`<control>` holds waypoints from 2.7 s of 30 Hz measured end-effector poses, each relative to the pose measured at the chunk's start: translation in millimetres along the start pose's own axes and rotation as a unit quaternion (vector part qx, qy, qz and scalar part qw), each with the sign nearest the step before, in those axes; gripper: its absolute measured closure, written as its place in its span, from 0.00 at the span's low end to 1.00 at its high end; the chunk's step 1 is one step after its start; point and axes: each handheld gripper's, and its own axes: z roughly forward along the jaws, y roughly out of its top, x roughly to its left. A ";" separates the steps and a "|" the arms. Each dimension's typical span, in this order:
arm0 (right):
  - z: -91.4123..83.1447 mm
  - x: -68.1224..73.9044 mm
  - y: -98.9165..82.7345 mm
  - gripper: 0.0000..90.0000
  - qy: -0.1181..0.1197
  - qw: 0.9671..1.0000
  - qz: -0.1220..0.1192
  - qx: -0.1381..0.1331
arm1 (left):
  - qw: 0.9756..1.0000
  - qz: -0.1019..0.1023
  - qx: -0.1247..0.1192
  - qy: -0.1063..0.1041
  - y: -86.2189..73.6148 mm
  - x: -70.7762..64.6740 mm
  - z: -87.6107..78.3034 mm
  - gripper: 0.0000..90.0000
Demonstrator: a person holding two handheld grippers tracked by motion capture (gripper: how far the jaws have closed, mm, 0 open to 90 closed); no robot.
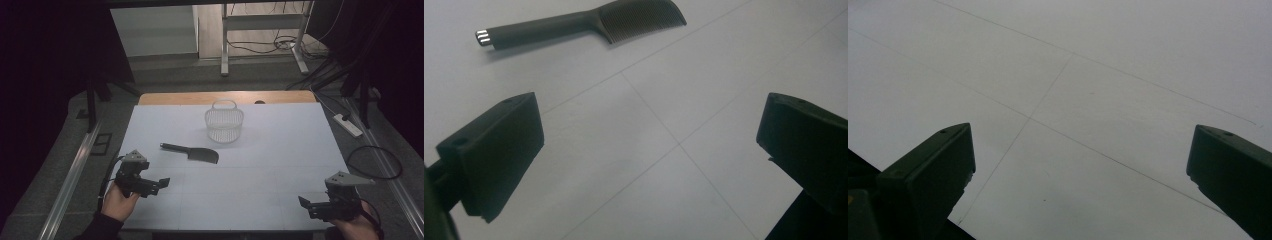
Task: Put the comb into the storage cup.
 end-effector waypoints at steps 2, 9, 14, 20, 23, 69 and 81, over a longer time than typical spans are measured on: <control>0.0 0.1 0.0 0.00 0.000 1.000 -0.001 0.000 | 1.000 0.001 0.001 0.000 2.7 0.6 2.0 0.00; 0.4 -0.1 0.1 0.00 0.001 1.000 0.000 0.002 | 1.000 0.000 0.002 -0.002 10.3 2.9 8.3 0.00; 0.5 0.0 0.1 0.00 0.002 1.000 -0.001 0.003 | 1.000 -0.007 -0.001 -0.010 15.8 5.1 11.7 0.00; 0.5 0.2 0.2 0.00 0.001 1.000 -0.002 0.003 | 1.000 -0.003 0.003 -0.007 25.6 6.3 18.6 0.00; 0.5 0.1 0.1 0.00 0.000 1.000 -0.001 0.002 | 1.000 0.001 0.009 -0.003 29.8 7.1 22.7 0.00; 1.2 1.1 0.2 0.00 0.002 1.000 -0.009 0.007 | 0.999 0.010 0.042 0.008 83.4 31.7 79.2 0.00; 1.5 0.7 0.2 0.00 0.003 1.000 -0.008 0.008 | 0.999 0.004 0.047 0.023 96.8 42.1 90.9 0.00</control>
